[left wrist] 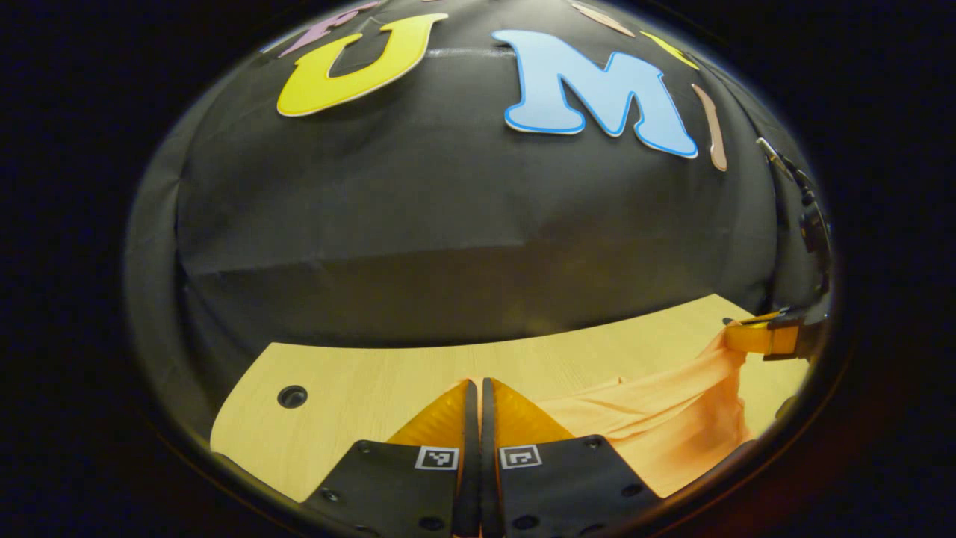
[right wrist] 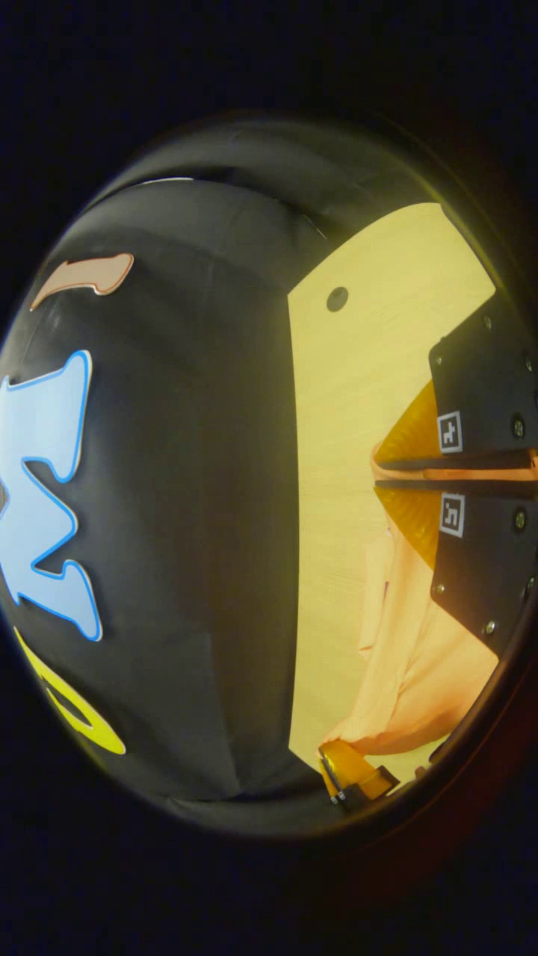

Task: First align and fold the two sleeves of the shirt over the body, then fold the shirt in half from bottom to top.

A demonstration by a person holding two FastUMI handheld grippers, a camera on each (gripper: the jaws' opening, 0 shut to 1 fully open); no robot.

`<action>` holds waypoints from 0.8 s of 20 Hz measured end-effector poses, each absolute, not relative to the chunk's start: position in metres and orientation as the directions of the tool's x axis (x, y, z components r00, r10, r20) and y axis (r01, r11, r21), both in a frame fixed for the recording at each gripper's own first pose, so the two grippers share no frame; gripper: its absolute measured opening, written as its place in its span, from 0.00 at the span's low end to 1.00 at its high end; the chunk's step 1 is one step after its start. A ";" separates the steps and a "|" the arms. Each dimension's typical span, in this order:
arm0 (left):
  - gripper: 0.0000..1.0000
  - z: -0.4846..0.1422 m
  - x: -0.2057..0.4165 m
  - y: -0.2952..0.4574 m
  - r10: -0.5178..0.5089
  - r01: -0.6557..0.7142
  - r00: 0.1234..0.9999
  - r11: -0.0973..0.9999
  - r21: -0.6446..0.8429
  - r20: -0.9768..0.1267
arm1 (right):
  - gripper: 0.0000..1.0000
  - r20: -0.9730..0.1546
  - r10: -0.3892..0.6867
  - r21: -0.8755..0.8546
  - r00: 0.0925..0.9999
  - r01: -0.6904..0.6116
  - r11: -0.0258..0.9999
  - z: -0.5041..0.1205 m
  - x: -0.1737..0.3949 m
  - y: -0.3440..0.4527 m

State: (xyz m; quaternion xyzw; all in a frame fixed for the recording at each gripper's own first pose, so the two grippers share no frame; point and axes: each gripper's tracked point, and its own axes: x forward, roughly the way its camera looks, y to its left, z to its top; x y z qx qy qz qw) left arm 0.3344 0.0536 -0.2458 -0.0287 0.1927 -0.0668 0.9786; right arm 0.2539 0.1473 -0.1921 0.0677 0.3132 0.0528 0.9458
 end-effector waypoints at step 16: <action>0.42 -0.238 0.309 0.055 -0.128 0.131 0.902 0.991 -0.021 -0.412 | 0.37 -0.570 0.180 0.135 0.802 -0.124 0.983 -0.173 0.233 0.161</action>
